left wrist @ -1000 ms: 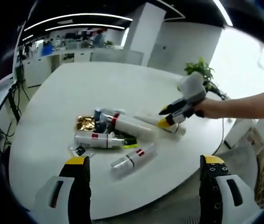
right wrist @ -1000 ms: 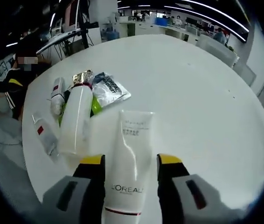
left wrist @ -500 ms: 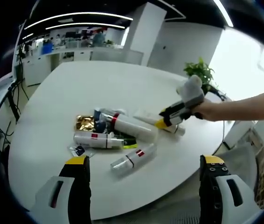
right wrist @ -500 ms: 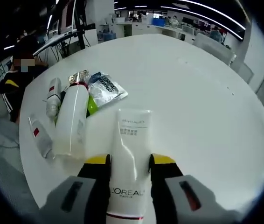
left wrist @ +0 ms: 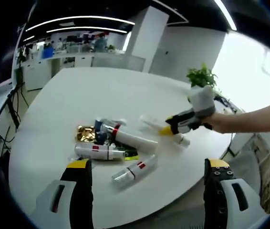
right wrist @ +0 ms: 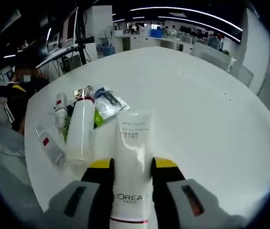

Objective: Arrange the skincare products in the storage area until every visible bottle or jar stands upright without overlapping.

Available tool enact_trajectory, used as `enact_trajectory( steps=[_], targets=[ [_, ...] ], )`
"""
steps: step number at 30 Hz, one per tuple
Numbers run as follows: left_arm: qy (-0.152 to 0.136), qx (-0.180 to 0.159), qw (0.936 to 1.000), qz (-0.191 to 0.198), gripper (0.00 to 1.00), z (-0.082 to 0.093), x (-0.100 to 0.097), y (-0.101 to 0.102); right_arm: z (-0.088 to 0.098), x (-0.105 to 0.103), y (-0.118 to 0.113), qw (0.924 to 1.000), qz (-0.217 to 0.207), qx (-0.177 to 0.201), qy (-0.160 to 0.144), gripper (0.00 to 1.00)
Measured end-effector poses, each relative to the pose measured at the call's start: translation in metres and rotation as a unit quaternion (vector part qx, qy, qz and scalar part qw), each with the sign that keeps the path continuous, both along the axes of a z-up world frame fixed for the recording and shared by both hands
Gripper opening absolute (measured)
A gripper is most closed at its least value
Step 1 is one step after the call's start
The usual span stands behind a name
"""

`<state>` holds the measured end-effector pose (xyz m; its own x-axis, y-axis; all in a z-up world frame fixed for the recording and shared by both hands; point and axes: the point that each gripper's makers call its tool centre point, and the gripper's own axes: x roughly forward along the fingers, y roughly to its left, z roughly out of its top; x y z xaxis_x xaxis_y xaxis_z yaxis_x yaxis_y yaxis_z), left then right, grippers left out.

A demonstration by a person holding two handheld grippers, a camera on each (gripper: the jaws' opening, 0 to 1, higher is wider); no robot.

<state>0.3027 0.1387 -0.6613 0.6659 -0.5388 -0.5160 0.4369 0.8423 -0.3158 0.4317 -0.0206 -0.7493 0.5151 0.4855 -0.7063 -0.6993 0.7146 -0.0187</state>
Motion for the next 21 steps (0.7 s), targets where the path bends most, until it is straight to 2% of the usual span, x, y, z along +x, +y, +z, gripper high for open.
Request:
enact_trajectory(
  steps=[4, 9, 21],
  targets=[
    [-0.007, -0.006, 1.0, -0.001, 0.96, 0.007, 0.002, -0.004, 0.016, -0.004, 0.004, 0.9993, -0.003, 0.032, -0.02, 0.3],
    [-0.02, -0.015, 0.9997, 0.0, 0.96, 0.019, 0.005, -0.007, 0.035, -0.012, 0.008, 0.9978, -0.006, 0.053, -0.04, 0.3],
    [-0.029, -0.05, 0.9983, 0.007, 0.96, 0.037, 0.004, -0.016, 0.086, -0.05, 0.026, 0.9904, -0.005, 0.115, -0.077, 0.3]
  ],
)
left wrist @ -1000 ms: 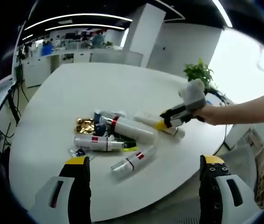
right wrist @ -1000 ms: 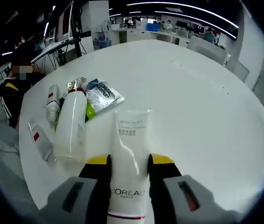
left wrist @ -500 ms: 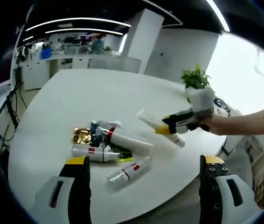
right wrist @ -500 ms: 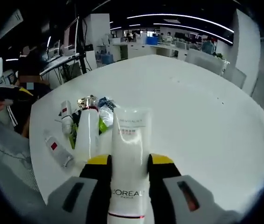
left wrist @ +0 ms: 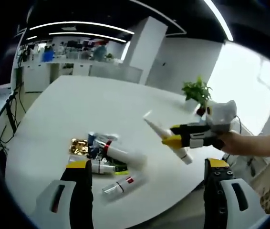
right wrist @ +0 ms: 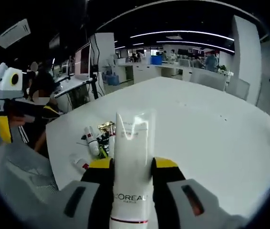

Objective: Arrange the skincare products in the storage area until every visible bottle or jar stands upright without overlapping.

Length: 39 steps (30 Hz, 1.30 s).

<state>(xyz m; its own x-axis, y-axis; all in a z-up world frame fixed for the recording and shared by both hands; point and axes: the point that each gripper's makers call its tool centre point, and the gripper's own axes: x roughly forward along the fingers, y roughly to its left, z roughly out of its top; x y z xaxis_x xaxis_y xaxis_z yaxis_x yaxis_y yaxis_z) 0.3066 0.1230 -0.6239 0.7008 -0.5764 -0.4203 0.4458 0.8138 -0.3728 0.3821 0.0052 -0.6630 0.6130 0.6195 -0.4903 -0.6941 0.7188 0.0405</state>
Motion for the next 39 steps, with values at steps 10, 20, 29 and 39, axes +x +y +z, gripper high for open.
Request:
enact_trajectory(
  steps=[10, 20, 29, 39],
  targets=[
    [-0.013, -0.042, 0.9989, -0.017, 0.91, 0.03, 0.005, -0.024, 0.035, -0.043, 0.023, 0.9981, 0.012, 0.056, -0.023, 0.3],
    [-0.021, -0.062, 0.9967, -0.048, 0.85, 0.048, 0.008, -0.051, 0.054, -0.071, 0.033, 0.9962, 0.03, 0.07, -0.041, 0.31],
    [-0.028, -0.091, 0.9932, -0.068, 0.68, 0.063, 0.003, -0.07, 0.068, -0.092, 0.05, 0.9926, 0.061, 0.083, -0.064, 0.31],
    [-0.018, -0.122, 0.9898, -0.071, 0.37, 0.067, -0.001, -0.074, 0.077, -0.104, 0.049, 0.9903, 0.076, 0.09, -0.074, 0.31]
  ],
)
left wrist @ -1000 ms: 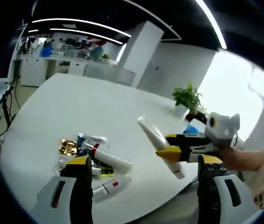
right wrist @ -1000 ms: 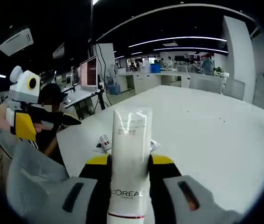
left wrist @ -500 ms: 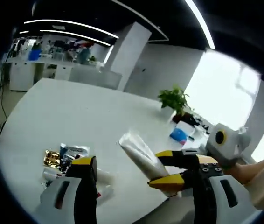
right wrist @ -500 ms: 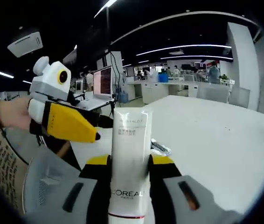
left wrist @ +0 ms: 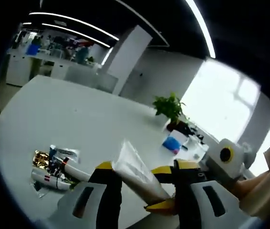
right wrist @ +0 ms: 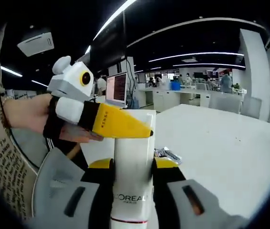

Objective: Arrange the skincare products in the storage area until every visible bottle or jar stands upright without overlapping.

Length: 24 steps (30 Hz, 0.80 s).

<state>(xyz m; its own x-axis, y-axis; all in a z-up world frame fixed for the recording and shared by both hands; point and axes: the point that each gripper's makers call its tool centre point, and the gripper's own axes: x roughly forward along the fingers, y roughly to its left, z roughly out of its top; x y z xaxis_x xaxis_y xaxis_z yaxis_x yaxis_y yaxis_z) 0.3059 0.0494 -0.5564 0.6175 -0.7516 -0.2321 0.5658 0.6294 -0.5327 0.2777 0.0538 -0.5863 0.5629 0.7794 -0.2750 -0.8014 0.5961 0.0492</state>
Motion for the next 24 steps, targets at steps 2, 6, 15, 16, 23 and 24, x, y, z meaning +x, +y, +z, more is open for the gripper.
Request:
enact_trajectory(
  steps=[2, 6, 15, 16, 23, 24],
  targets=[
    [0.0, -0.004, 1.0, 0.001, 0.31, 0.001, 0.001, -0.002, 0.001, -0.001, -0.003, 1.0, -0.001, 0.001, -0.001, 0.31],
    [-0.003, -0.001, 1.0, -0.003, 0.21, 0.003, 0.001, -0.009, 0.0, -0.004, -0.009, 1.0, -0.004, -0.004, -0.005, 0.31],
    [-0.018, 0.03, 0.9991, -0.023, 0.11, -0.001, -0.003, -0.026, -0.002, -0.003, -0.021, 0.9997, -0.021, -0.012, -0.005, 0.31],
    [-0.026, 0.034, 0.9987, -0.027, 0.1, 0.001, -0.004, -0.027, -0.002, -0.003, -0.022, 0.9997, -0.021, -0.013, -0.007, 0.31],
    [-0.094, 0.075, 0.9865, -0.112, 0.06, 0.015, -0.011, -0.047, 0.008, 0.002, -0.034, 0.9997, 0.0, 0.023, -0.006, 0.29],
    [-0.12, 0.101, 0.9794, -0.126, 0.06, 0.016, -0.01, -0.049, 0.011, 0.002, -0.037, 0.9996, 0.004, 0.025, -0.01, 0.28]
  ],
)
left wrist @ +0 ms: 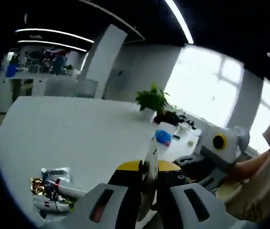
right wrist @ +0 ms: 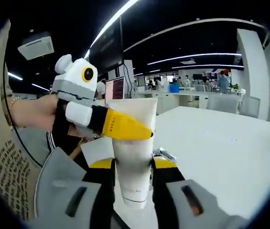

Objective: Arrange the skincare products in the storage area until every visible bottle or jar stands upright without overlapping.

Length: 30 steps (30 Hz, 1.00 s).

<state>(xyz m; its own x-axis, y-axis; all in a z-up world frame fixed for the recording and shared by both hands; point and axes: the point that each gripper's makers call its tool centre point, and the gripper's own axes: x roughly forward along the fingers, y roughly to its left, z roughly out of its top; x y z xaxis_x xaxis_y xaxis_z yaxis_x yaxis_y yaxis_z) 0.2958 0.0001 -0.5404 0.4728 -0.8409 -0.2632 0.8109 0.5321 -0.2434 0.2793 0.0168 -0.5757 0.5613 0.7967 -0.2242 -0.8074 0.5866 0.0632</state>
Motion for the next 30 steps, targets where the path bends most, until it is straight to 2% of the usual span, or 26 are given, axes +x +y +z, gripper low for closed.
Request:
enact_trajectory(
  steps=[3, 5, 7, 9, 13, 15, 17, 20, 22, 25, 30],
  targets=[
    [0.0, 0.0, 0.9993, -0.037, 0.05, 0.007, -0.001, -0.009, 0.006, 0.001, -0.009, 0.9998, 0.018, 0.013, 0.0, 0.24],
    [-0.01, -0.008, 0.9977, -0.066, 0.05, 0.014, -0.001, -0.016, 0.009, 0.003, -0.014, 0.9995, 0.027, 0.017, 0.001, 0.24],
    [-0.029, 0.004, 0.995, -0.096, 0.05, 0.018, -0.002, -0.022, 0.01, 0.004, -0.017, 0.9993, 0.033, 0.017, -0.001, 0.24],
    [-0.051, 0.03, 0.9888, -0.137, 0.05, 0.02, -0.006, -0.029, 0.008, 0.006, -0.019, 0.9991, 0.041, 0.014, 0.001, 0.25],
    [-0.096, 0.054, 0.9679, -0.226, 0.05, 0.022, -0.017, -0.045, 0.0, 0.004, -0.021, 0.9962, 0.084, 0.013, 0.017, 0.25],
    [-0.104, 0.053, 0.959, -0.258, 0.05, 0.022, -0.021, -0.05, -0.002, 0.003, -0.023, 0.9931, 0.109, 0.025, 0.035, 0.26],
    [-0.098, 0.047, 0.9542, -0.279, 0.05, 0.02, -0.022, -0.053, -0.005, 0.007, -0.028, 0.9924, 0.117, 0.017, 0.033, 0.27],
    [-0.094, 0.051, 0.9494, -0.295, 0.05, 0.015, -0.019, -0.056, -0.012, 0.01, -0.031, 0.9893, 0.143, -0.012, 0.026, 0.23],
    [-0.089, 0.058, 0.9486, -0.298, 0.05, 0.008, -0.013, -0.056, -0.02, 0.011, -0.032, 0.9863, 0.158, -0.034, 0.03, 0.22],
    [-0.074, 0.073, 0.9501, -0.294, 0.05, -0.008, -0.003, -0.054, -0.04, 0.021, -0.037, 0.9854, 0.15, -0.074, 0.029, 0.2],
    [-0.043, 0.077, 0.9537, -0.288, 0.04, -0.033, 0.008, -0.056, -0.067, 0.031, -0.036, 0.9831, 0.157, -0.079, 0.049, 0.2]
  ],
)
